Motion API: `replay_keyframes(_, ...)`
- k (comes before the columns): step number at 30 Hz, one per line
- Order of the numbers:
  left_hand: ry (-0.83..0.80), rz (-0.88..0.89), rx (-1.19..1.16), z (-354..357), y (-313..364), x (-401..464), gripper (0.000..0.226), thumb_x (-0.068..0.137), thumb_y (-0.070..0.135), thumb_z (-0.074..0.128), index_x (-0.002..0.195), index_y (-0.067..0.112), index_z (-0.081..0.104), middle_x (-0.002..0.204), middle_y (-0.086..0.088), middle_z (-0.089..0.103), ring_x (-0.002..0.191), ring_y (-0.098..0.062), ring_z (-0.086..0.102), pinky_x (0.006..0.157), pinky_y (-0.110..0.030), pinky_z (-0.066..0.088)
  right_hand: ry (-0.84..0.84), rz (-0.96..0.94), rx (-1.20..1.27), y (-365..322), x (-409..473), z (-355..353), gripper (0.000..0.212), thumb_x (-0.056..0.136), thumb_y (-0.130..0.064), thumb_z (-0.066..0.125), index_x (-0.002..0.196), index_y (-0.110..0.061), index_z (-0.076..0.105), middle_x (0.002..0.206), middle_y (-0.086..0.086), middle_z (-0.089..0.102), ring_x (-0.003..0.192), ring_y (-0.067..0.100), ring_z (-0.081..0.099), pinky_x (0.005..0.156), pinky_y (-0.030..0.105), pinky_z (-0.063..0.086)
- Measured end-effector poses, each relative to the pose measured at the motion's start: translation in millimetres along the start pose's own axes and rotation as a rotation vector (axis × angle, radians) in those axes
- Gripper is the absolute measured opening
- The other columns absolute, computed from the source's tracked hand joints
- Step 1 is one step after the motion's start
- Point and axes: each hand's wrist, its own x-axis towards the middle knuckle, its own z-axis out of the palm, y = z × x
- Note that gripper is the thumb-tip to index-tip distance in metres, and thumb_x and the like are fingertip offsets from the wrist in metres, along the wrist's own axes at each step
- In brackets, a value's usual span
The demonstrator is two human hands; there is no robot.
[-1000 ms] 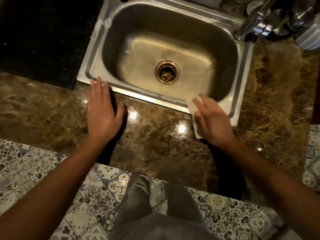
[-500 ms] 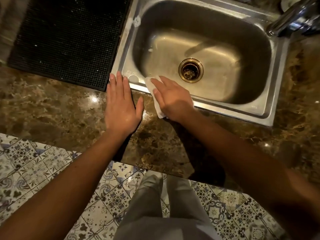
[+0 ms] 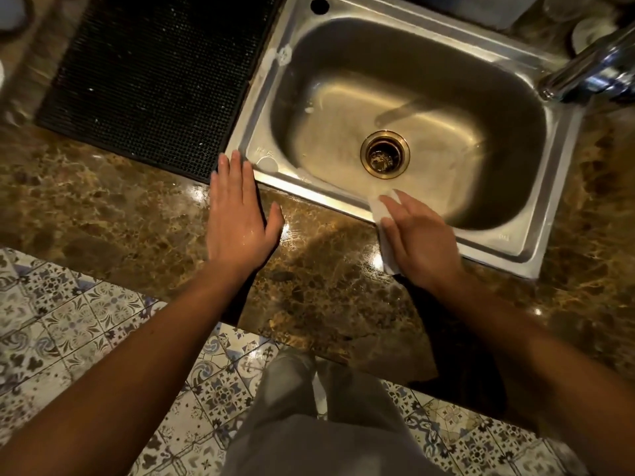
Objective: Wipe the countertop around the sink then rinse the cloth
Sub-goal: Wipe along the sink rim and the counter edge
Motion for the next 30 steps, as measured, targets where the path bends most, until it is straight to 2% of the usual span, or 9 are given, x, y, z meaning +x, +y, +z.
replay_keyframes(4,0.019,0.005,0.055,0,-1,1,0.076,0.102,0.042,0.039,0.159,-0.006,0.025,0.171,-0.023,0.017,0.160,-0.038,0.009,0.130,-0.055,0.006,-0.012,-0.044,0.064,-59,49,15,0.050,0.110,-0.040,0.026,0.154,-0.022,0.040,0.156,0.010,0.047,0.137,0.029,0.050,0.107,0.038,0.042)
replay_keyframes(8,0.039,0.032,0.024,2,-6,1,0.073,0.103,0.043,0.037,0.159,-0.004,0.027,0.171,-0.020,0.019,0.160,-0.036,0.011,0.130,-0.055,0.004,-0.034,-0.029,0.084,-108,103,25,0.044,0.110,-0.035,0.030,0.148,-0.021,0.047,0.144,0.005,0.056,0.127,0.026,0.056,0.103,0.037,0.043)
replay_keyframes(10,0.053,0.047,-0.111,-1,-14,-3,0.068,0.104,0.037,0.039,0.159,-0.001,0.029,0.171,-0.017,0.020,0.161,-0.034,0.012,0.130,-0.055,0.005,-0.088,0.032,0.140,-113,118,27,0.044,0.110,-0.037,0.029,0.145,-0.021,0.051,0.144,0.006,0.058,0.127,0.028,0.057,0.103,0.038,0.042)
replay_keyframes(14,0.075,0.073,-0.194,-18,-38,9,0.058,0.104,0.027,0.046,0.157,0.004,0.038,0.170,-0.014,0.025,0.160,-0.031,0.016,0.130,-0.052,0.011,0.016,-0.092,0.059,-102,96,30,0.044,0.105,-0.027,0.048,0.147,-0.013,0.051,0.148,0.016,0.055,0.127,0.035,0.058,0.099,0.042,0.051)
replay_keyframes(17,0.048,0.074,-0.086,-28,-62,41,0.061,0.105,0.031,0.042,0.158,0.002,0.035,0.171,-0.017,0.020,0.161,-0.035,0.009,0.130,-0.055,0.007,0.071,-0.016,0.020,-91,63,30,0.050,0.110,-0.044,0.030,0.154,-0.024,0.042,0.156,0.013,0.047,0.135,0.032,0.052,0.108,0.040,0.043)
replay_keyframes(21,-0.001,0.090,-0.004,-31,-93,80,0.063,0.108,0.036,0.034,0.160,0.001,0.029,0.172,-0.016,0.018,0.161,-0.035,0.007,0.130,-0.053,0.005,0.110,0.038,-0.025,-104,56,41,0.052,0.109,-0.044,0.030,0.155,-0.023,0.040,0.159,0.011,0.042,0.142,0.031,0.043,0.118,0.042,0.033)
replay_keyframes(25,-0.049,0.119,0.069,-27,-101,89,0.065,0.109,0.039,0.027,0.162,0.001,0.023,0.173,-0.017,0.014,0.161,-0.033,0.007,0.130,-0.052,0.005,0.115,0.063,-0.025,-161,111,47,0.055,0.108,-0.043,0.027,0.158,-0.022,0.033,0.148,0.013,0.053,0.120,0.035,0.059,0.102,0.044,0.046)
replay_keyframes(28,-0.082,0.097,0.126,-23,-98,89,0.067,0.108,0.041,0.018,0.163,0.003,0.016,0.174,-0.015,0.007,0.162,-0.030,0.002,0.131,-0.051,0.005,0.092,0.262,-0.002,-190,144,46,0.059,0.108,-0.042,0.029,0.162,-0.020,0.020,0.135,0.014,0.061,0.109,0.036,0.063,0.093,0.045,0.047)
replay_keyframes(30,-0.067,0.117,0.130,-23,-100,89,0.065,0.109,0.039,0.020,0.162,0.000,0.018,0.173,-0.018,0.010,0.161,-0.033,0.005,0.130,-0.054,0.009,0.113,0.346,0.049,-197,158,47,0.057,0.109,-0.043,0.028,0.159,-0.016,0.027,0.130,0.015,0.065,0.109,0.037,0.064,0.092,0.045,0.048)
